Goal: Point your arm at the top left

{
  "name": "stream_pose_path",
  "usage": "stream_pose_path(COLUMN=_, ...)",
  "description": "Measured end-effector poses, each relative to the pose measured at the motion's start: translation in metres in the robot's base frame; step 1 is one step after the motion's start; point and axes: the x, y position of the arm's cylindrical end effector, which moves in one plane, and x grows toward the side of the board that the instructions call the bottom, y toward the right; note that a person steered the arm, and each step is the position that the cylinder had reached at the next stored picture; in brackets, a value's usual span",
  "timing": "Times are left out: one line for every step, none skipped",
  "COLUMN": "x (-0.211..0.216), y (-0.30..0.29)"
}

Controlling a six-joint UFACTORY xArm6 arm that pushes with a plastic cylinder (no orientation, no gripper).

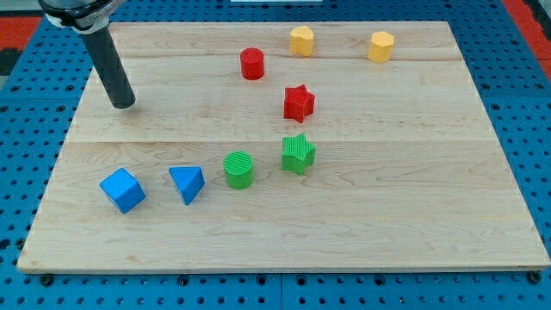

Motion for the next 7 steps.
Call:
stream_pose_path(x=0.0, y=0.0)
stream_pose_path(x=-0.005, y=0.0)
stream_pose_path(x=-0.005, y=0.0)
stream_pose_path(x=-0.012, y=0.001)
stream_pose_path(x=-0.012, y=0.002)
stream_pose_path(x=-0.014, y=-0.003)
stream_pose_path(x=-0.016, y=-0.003)
